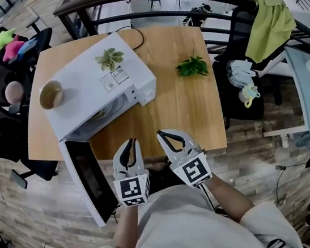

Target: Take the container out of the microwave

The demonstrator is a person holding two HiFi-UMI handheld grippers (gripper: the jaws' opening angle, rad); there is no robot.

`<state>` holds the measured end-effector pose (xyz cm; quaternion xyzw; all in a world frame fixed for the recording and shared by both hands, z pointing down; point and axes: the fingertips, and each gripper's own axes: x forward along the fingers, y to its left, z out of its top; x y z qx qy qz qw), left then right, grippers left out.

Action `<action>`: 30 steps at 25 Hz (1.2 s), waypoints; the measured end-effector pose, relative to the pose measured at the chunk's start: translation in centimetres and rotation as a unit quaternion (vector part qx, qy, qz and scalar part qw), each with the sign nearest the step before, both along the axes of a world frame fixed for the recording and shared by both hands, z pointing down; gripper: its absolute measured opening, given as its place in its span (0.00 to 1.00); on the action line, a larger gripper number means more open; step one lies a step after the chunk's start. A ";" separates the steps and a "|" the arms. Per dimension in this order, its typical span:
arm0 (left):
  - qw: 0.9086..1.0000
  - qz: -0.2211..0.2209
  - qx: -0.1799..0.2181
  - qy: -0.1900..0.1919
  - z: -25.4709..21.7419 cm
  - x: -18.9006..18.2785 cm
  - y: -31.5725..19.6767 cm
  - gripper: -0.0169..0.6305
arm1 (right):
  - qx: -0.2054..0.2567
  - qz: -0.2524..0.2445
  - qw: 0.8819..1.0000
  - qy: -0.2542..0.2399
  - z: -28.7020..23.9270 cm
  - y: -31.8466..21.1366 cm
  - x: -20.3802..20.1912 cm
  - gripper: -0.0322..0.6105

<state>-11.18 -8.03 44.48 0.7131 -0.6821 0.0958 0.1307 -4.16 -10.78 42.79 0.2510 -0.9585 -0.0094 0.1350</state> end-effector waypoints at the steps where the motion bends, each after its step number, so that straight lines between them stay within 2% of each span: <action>1: 1.000 -0.006 -0.007 -0.004 0.4 -0.1 -0.2 0.09 | -0.002 -0.011 1.000 0.000 0.3 -0.3 -0.1 0.07; 6: 0.998 -0.031 -0.038 -0.027 2.4 -1.0 -1.9 0.09 | -0.005 -0.051 0.999 0.010 1.4 -2.2 0.3 0.07; 15: 0.992 -0.062 -0.081 -0.072 4.7 -2.5 -3.5 0.09 | -0.025 -0.079 0.997 -0.011 3.7 -4.3 1.2 0.07; 22: 0.989 -0.063 -0.097 -0.089 5.7 -3.3 -3.7 0.09 | -0.039 -0.070 0.997 -0.015 4.9 -5.7 0.2 0.07; 30: 0.989 -0.053 -0.114 -0.081 7.1 -5.1 -4.4 0.09 | -0.050 -0.057 0.997 -0.012 6.0 -6.3 -1.9 0.07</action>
